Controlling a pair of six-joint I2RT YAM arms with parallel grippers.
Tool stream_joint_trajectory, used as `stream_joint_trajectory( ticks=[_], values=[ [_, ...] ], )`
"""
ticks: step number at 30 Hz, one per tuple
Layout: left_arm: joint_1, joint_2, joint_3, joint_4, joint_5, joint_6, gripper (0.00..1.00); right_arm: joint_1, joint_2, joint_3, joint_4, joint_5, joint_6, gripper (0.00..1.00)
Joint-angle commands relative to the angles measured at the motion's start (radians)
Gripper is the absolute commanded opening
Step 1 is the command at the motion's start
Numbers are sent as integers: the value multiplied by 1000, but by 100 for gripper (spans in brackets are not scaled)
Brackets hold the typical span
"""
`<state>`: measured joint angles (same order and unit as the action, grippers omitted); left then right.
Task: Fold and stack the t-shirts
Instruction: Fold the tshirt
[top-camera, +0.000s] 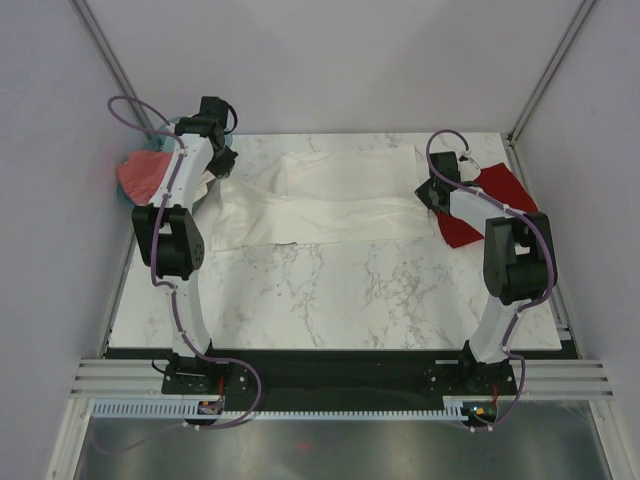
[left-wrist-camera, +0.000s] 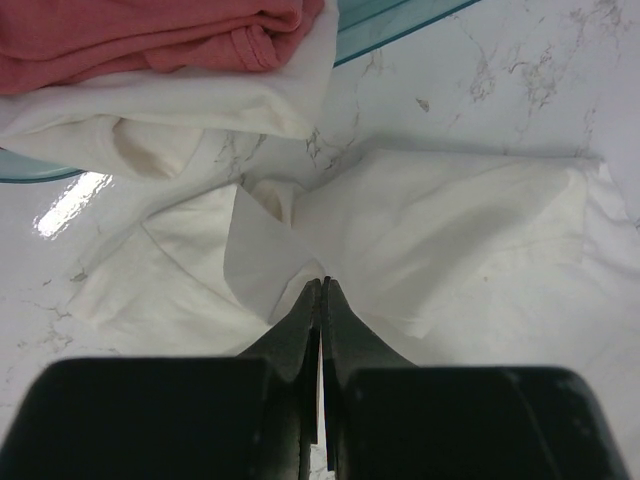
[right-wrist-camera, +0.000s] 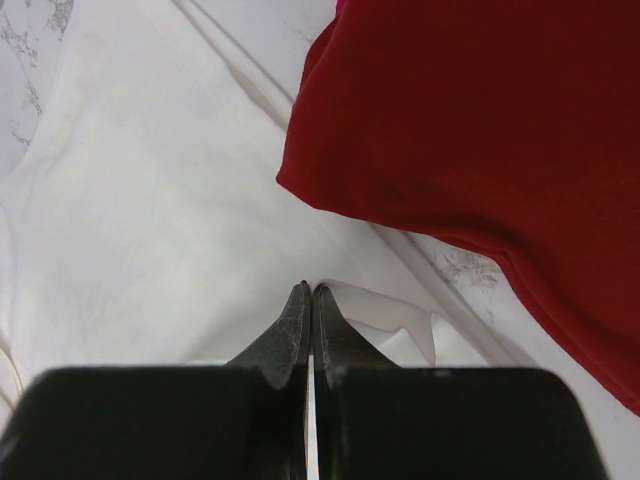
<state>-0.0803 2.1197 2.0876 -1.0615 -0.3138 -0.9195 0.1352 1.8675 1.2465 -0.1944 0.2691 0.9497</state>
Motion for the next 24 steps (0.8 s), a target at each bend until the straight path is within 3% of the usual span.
stream_joint_trajectory(
  ticks=[1,11,17,18,20,22,24],
  values=[
    [1,-58,-6,-8,-36,-33,2,1,-7,28,29,22,15,0],
    [1,2,32,-9,-2,-33,2,-5,8,48,29,25,14,1],
    [1,28,48,-6,-1,-38,2,-5,41,65,36,15,11,6],
    [1,40,55,-6,8,-30,2,-5,45,74,36,9,6,9],
    [1,49,83,-6,24,-21,2,-5,53,82,39,-8,-14,26],
    [-3,49,101,-3,50,-2,9,-3,48,80,50,-16,-25,44],
    [-9,37,103,0,58,17,14,-3,30,61,58,-25,-42,52]
  ],
)
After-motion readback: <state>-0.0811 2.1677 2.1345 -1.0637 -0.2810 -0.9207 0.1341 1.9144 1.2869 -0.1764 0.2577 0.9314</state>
